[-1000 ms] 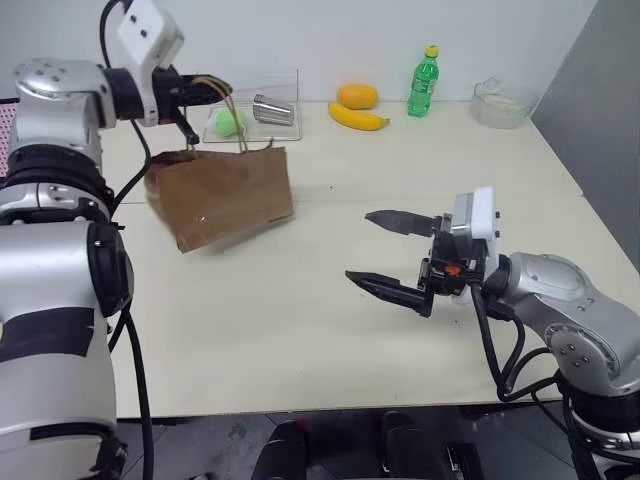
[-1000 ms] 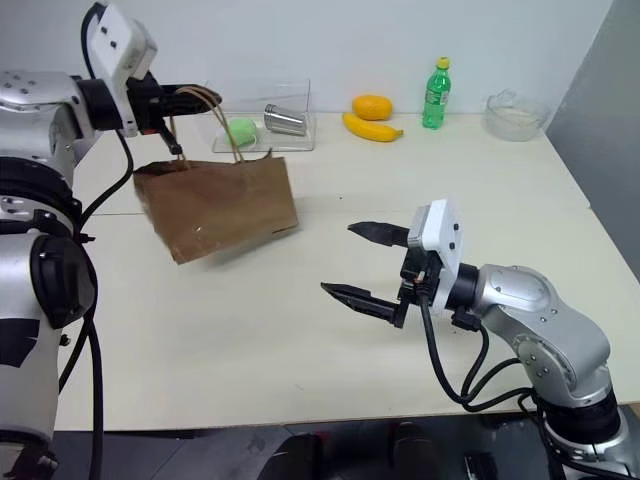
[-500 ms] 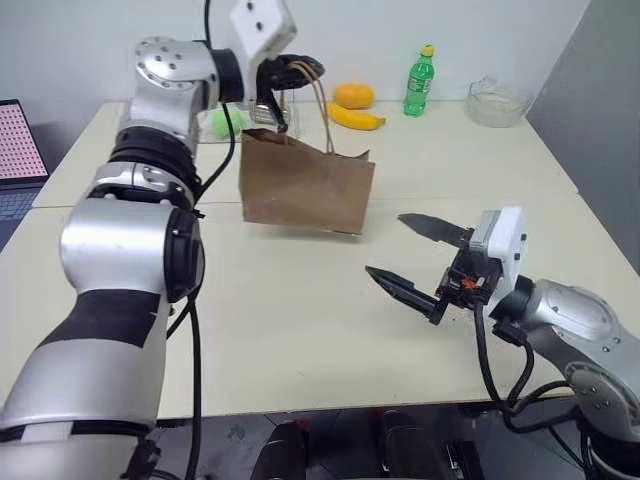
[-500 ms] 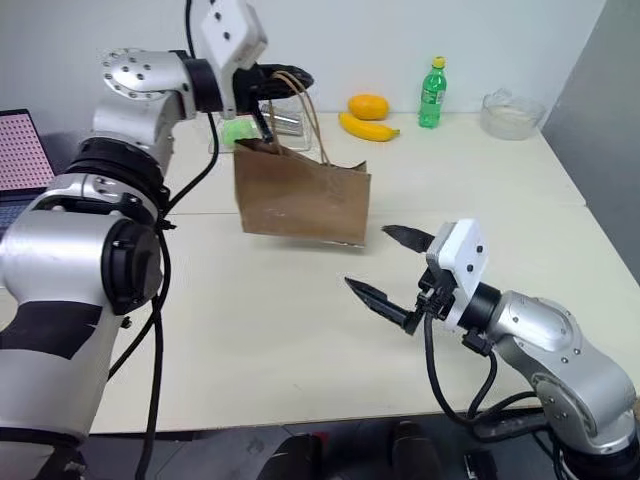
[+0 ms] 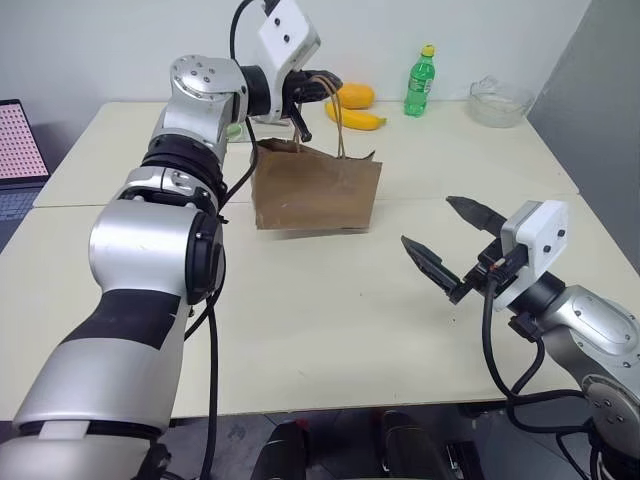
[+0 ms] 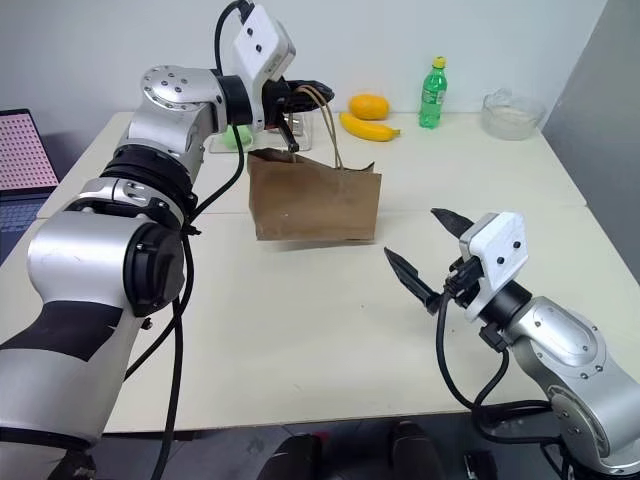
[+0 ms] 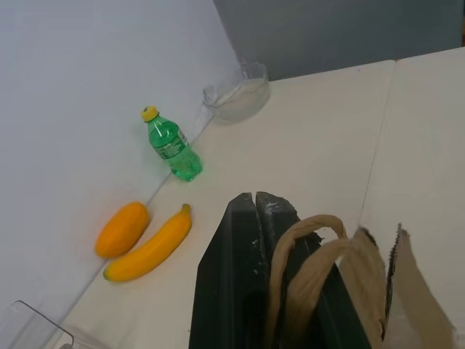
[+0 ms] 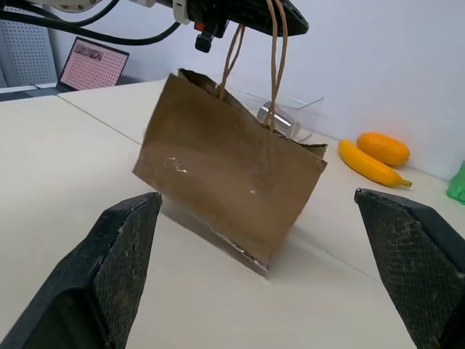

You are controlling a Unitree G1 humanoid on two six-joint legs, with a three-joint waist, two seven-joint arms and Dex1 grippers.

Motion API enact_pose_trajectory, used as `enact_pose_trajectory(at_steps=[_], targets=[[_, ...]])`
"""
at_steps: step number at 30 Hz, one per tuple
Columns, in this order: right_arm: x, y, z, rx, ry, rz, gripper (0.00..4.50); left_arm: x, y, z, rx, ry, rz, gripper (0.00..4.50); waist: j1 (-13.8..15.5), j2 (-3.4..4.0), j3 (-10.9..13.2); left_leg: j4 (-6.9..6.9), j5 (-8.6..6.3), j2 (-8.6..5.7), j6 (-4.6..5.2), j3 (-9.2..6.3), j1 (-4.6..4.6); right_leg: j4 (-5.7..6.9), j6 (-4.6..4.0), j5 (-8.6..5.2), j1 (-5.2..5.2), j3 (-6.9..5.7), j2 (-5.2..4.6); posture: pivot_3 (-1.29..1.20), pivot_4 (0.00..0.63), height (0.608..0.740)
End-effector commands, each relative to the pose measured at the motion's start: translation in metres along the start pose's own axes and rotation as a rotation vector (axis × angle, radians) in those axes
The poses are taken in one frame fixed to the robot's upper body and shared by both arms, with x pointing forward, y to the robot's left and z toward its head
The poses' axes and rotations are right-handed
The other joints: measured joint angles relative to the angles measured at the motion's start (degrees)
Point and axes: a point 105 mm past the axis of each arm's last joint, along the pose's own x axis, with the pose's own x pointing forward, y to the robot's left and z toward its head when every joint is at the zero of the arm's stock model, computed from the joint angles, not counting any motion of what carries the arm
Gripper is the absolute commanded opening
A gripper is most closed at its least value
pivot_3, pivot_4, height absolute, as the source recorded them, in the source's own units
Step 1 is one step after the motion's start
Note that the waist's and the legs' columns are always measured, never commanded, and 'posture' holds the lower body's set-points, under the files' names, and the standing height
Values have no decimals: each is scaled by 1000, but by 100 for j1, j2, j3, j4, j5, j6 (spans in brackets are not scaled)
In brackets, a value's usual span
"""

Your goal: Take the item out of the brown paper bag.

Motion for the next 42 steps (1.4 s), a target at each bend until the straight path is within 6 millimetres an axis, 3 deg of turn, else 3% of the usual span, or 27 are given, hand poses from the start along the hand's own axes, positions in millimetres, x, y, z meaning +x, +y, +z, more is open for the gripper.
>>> enact_pose_trajectory(at_steps=[1, 21, 34, 37, 42], targets=[[-3, 6, 16, -27, -65, 8, 4500, -2, 6, 16, 49, -51, 23, 25, 1, 0, 0, 1, 0, 0, 0, 0, 0, 0, 0, 0, 1, 0, 0, 0, 150, 740], [-2, 17, 15, 0, -64, 70, 4500, 7, -4, 13, 100, -37, 2, 25, 3, 0, 0, 5, 0, -1, 0, 0, 0, 2, 0, 0, 2, 0, 0, 0, 150, 740], [0, 19, 16, 4, -70, 79, 4500, 6, -9, -9, 152, 55, -21, 25, 3, 0, 0, 10, 0, -2, 0, 0, 1, 5, 0, 1, 4, 1, 0, 0, 150, 740], [0, 20, 17, 5, -70, 86, 4500, 3, -9, -12, 155, 67, -31, 634, 3, 0, 0, 11, 0, -2, 0, 0, 2, 9, 0, 1, 4, 1, 0, 0, 150, 740], [1, 22, 16, 12, -64, 108, 4500, -7, -10, -18, 141, 85, -83, 2186, 1, 0, 0, 12, 0, -2, 0, 0, 2, 11, 0, 1, 4, 1, 0, 0, 150, 740]])
